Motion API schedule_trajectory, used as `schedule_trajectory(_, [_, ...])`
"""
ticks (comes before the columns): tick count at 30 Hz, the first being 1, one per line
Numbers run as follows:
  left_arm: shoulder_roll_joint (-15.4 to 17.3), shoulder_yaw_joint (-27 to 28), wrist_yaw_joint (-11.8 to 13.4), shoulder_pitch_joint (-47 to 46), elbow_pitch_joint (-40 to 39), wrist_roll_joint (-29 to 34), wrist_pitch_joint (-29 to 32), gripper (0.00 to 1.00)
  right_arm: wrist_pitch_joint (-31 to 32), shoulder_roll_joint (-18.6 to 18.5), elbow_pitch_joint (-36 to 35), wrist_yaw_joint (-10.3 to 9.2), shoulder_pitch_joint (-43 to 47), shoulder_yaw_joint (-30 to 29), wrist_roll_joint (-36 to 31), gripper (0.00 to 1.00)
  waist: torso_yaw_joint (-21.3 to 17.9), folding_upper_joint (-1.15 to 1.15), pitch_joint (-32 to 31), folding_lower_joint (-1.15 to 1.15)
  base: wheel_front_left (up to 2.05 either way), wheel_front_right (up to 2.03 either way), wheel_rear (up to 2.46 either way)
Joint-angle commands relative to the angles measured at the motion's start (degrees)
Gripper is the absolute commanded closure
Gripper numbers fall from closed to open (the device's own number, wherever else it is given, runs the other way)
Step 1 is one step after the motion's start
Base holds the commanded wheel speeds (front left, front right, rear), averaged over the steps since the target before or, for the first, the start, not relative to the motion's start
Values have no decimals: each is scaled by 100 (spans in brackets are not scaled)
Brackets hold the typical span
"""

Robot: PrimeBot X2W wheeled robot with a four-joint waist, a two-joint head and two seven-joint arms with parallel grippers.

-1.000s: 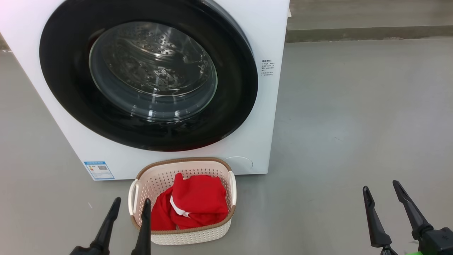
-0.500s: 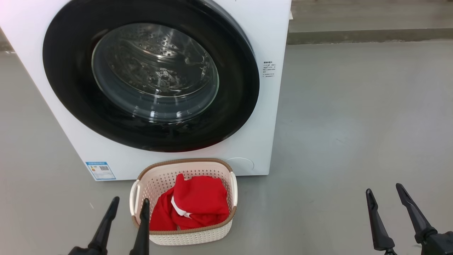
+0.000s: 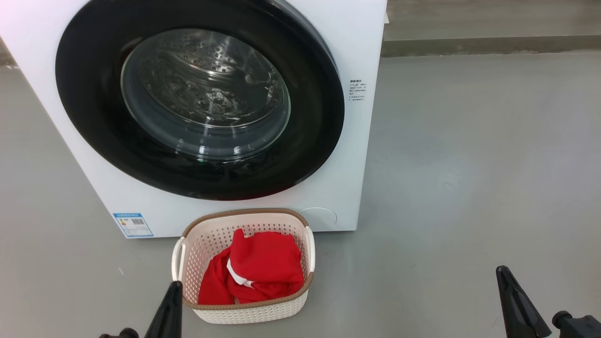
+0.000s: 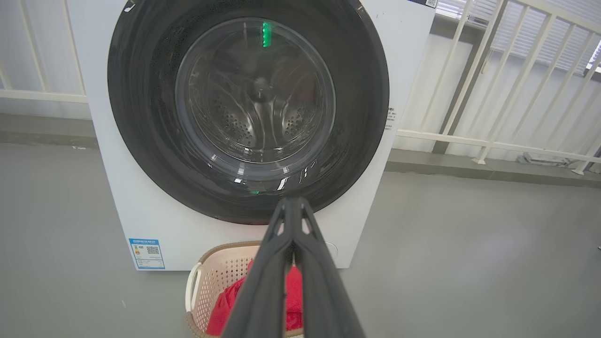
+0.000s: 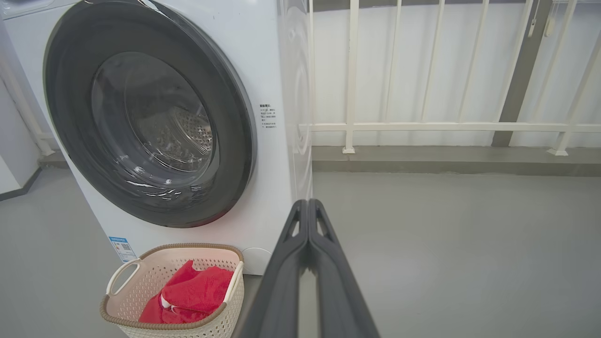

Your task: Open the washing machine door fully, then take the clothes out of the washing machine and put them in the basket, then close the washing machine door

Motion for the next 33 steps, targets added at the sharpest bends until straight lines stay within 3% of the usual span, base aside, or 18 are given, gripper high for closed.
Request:
schedule_trajectory(1, [9,68,-20,-154,-117,-151,47,100,29,-49,-106,-2,-149,14,170,100,-1,0,4,6,0,0,0])
schedule_trajectory(33, [20,292,-94,-417,100,-2249,565,100,536,-131,251,-7,-638,70,2402,100,-30,0,113,-2,0,0,0])
